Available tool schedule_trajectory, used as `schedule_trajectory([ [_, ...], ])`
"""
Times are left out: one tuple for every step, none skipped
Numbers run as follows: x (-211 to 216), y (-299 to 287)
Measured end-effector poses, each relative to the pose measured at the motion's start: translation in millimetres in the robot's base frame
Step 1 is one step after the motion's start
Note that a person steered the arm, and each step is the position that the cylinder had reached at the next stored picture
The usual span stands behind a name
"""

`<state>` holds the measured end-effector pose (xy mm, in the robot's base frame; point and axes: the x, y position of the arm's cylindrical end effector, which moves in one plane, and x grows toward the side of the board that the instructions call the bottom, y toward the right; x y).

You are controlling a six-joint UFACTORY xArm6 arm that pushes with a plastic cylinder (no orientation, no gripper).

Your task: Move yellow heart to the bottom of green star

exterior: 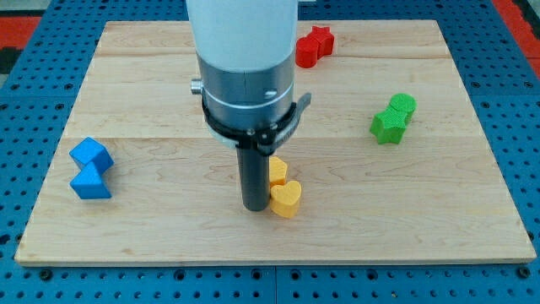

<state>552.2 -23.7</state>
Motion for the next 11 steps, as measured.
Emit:
schedule_trajectory([
  [3,2],
  [0,57],
  [8,103],
  [40,93],
  [35,63],
  [-3,73],
  [-29,77],
  [-31,141],
  [-9,165],
  [-28,150],
  [-41,125],
])
